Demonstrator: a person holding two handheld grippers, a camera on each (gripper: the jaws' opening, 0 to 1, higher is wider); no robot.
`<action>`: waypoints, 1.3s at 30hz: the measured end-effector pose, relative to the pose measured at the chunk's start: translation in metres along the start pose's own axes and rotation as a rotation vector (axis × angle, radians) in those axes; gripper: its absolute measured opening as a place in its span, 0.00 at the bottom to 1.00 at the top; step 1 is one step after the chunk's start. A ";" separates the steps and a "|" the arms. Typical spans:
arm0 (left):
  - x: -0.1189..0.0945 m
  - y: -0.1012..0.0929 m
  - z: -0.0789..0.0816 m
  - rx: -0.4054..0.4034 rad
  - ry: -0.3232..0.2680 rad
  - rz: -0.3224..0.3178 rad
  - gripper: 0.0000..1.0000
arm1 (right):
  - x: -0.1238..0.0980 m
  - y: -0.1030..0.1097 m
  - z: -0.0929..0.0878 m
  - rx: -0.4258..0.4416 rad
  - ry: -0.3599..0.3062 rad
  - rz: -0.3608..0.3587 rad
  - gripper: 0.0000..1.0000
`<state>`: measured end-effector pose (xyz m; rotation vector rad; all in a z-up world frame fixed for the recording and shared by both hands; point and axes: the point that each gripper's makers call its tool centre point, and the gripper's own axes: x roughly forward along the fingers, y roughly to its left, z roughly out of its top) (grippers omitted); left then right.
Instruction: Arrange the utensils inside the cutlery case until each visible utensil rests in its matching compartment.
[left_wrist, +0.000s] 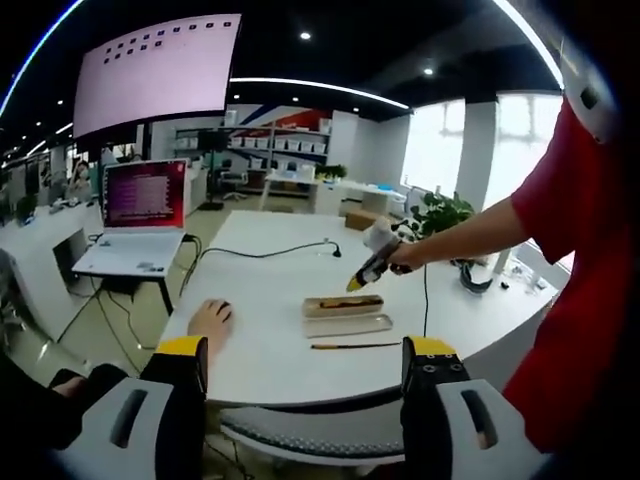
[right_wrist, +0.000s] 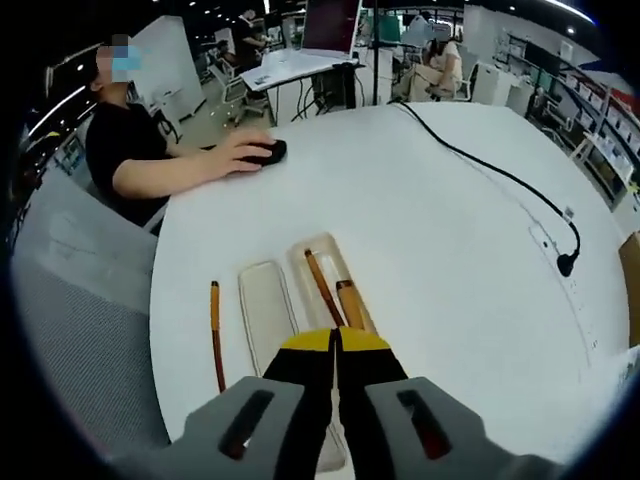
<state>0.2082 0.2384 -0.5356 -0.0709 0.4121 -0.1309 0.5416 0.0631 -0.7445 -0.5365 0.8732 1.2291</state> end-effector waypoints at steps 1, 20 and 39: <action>0.001 0.000 0.000 0.002 0.001 -0.001 0.81 | -0.002 -0.002 -0.001 -0.006 0.000 -0.011 0.00; 0.011 -0.007 0.007 0.002 -0.030 -0.023 0.81 | -0.050 -0.041 -0.047 0.006 0.035 -0.184 0.00; 0.027 0.005 0.022 0.023 -0.013 -0.044 1.00 | -0.058 0.014 -0.043 -0.095 0.030 -0.126 0.08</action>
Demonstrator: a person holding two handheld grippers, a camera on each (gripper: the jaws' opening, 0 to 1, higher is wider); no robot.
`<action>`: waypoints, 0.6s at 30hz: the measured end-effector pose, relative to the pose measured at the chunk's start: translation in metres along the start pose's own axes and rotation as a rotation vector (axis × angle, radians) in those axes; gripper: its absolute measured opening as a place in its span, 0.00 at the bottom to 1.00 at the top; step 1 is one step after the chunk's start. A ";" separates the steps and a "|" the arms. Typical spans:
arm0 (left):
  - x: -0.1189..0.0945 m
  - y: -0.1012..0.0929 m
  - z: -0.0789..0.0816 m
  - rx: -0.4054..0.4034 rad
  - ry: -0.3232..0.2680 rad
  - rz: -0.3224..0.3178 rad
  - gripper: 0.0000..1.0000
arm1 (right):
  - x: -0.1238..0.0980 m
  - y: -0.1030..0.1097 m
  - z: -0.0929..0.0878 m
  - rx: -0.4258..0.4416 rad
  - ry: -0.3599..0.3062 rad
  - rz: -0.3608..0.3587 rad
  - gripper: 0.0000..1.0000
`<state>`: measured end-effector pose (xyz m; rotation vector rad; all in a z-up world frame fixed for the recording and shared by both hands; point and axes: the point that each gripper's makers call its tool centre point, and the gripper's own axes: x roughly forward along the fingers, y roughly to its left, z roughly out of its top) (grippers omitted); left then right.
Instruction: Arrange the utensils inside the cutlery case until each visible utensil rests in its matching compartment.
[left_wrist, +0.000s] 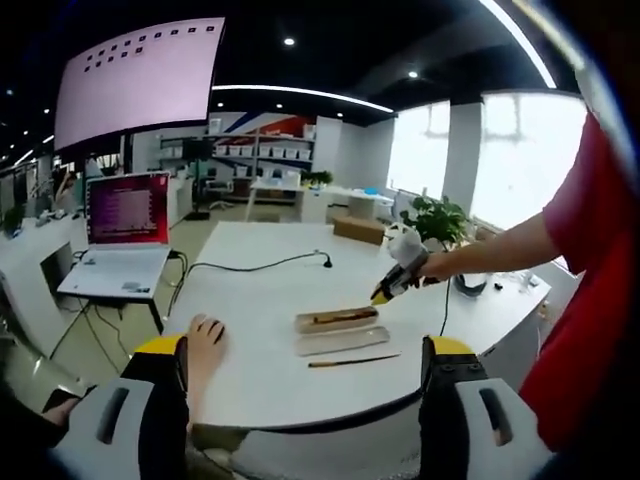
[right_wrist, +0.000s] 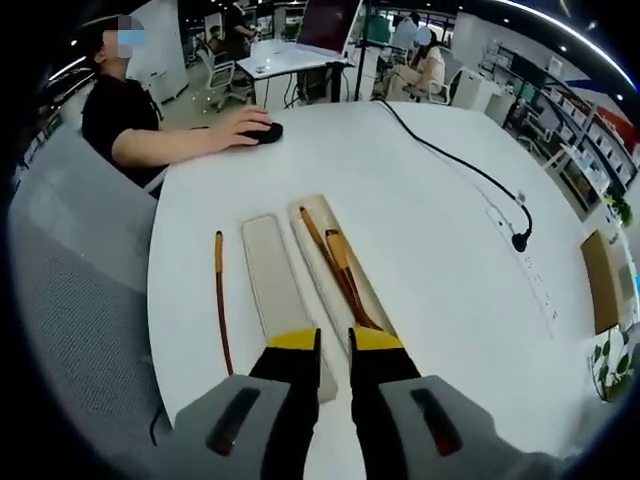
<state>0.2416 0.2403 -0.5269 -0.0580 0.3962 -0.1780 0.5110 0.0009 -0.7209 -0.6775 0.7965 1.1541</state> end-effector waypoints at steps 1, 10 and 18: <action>0.000 0.001 0.001 0.003 0.001 0.001 1.00 | 0.000 0.001 0.001 -0.002 -0.002 0.003 0.08; -0.010 0.000 0.011 0.005 -0.066 -0.004 1.00 | 0.002 0.028 0.010 -0.045 -0.005 0.004 0.22; -0.026 0.024 0.017 -0.004 -0.124 0.099 1.00 | 0.007 0.039 0.006 -0.020 0.035 -0.007 0.28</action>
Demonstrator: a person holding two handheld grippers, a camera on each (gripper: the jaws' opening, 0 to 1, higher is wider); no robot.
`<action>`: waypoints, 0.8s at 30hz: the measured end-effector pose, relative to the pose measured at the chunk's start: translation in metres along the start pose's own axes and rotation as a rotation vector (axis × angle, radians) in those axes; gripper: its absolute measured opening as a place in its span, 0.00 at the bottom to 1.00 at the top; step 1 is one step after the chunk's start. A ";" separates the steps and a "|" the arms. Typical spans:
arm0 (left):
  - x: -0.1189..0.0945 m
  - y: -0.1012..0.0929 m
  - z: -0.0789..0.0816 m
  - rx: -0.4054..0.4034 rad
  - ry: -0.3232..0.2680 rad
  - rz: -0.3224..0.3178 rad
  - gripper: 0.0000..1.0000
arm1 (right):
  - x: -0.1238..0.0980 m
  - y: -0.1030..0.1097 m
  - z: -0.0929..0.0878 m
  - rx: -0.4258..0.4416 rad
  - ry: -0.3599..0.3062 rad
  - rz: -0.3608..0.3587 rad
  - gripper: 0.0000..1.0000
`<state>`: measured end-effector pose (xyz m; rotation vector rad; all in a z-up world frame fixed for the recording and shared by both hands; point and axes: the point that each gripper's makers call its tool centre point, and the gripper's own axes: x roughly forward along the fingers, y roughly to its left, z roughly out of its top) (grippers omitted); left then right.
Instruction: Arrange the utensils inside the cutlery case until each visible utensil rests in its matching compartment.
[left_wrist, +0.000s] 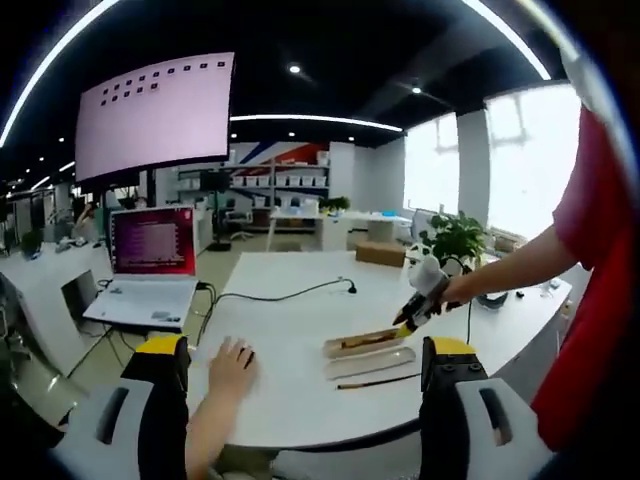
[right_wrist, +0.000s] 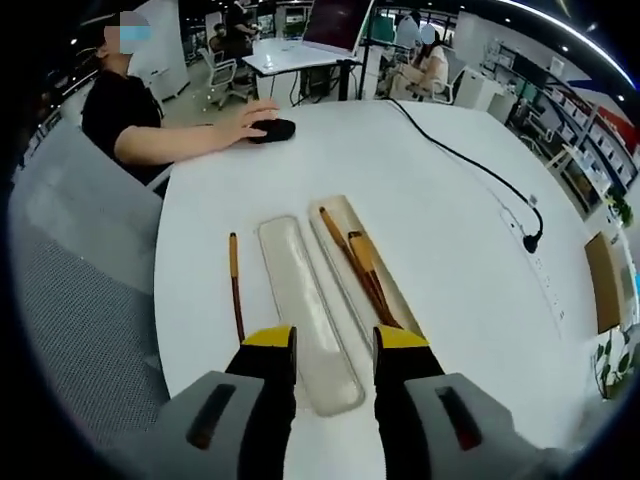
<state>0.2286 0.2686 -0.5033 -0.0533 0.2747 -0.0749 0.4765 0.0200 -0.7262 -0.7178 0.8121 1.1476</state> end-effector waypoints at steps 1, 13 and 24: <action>-0.001 0.001 -0.004 -0.046 0.012 0.000 1.00 | -0.001 0.000 0.002 -0.009 0.000 -0.001 0.28; -0.004 -0.004 -0.021 -0.050 0.033 -0.041 1.00 | 0.003 0.003 0.004 0.119 0.018 0.000 0.25; -0.001 -0.019 -0.013 -0.115 0.007 -0.101 1.00 | 0.024 0.039 -0.001 -0.062 0.010 0.005 0.47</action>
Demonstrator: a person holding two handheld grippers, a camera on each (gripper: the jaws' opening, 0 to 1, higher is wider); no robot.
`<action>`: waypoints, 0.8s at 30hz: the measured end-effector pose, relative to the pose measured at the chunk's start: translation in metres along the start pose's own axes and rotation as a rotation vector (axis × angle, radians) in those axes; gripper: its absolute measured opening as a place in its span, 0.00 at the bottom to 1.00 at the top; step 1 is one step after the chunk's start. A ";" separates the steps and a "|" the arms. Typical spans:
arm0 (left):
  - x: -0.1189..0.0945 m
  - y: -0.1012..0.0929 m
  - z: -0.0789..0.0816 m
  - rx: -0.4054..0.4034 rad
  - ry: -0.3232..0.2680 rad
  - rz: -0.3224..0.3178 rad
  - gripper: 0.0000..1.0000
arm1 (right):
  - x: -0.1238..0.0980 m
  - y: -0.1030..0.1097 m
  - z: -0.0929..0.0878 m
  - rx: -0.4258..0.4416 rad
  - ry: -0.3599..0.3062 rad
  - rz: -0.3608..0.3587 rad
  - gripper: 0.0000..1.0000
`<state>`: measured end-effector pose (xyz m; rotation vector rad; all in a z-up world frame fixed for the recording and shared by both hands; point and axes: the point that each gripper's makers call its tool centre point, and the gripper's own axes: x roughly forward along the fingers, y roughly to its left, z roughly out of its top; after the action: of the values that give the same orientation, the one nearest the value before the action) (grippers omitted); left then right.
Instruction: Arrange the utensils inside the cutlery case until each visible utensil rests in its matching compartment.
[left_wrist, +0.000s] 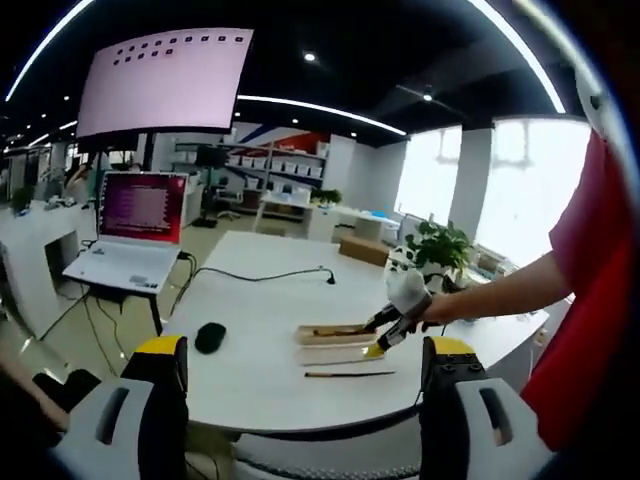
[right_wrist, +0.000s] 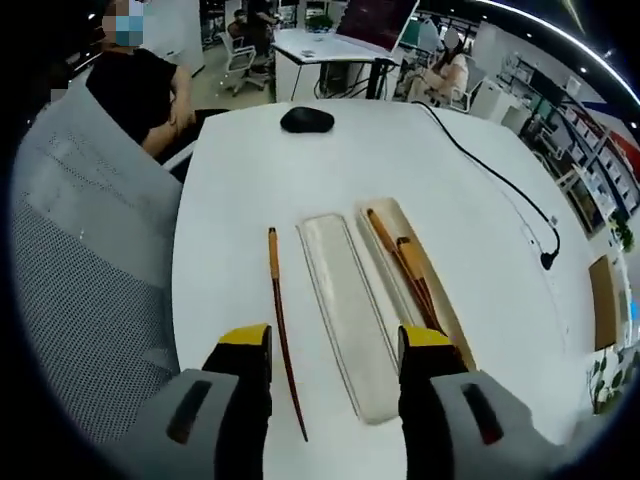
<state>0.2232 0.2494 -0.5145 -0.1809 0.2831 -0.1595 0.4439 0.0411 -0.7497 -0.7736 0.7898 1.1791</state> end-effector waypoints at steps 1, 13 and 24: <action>0.001 0.000 0.000 0.009 0.002 0.004 1.00 | 0.000 0.004 0.001 0.001 -0.001 0.007 0.41; 0.003 -0.002 -0.015 0.074 0.066 0.005 1.00 | 0.012 0.031 0.002 -0.021 0.025 0.082 0.20; 0.003 -0.003 -0.025 0.074 0.085 0.002 1.00 | 0.017 0.036 0.002 -0.023 0.047 0.080 0.18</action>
<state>0.2184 0.2423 -0.5387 -0.1004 0.3614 -0.1755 0.4122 0.0586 -0.7674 -0.7966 0.8543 1.2473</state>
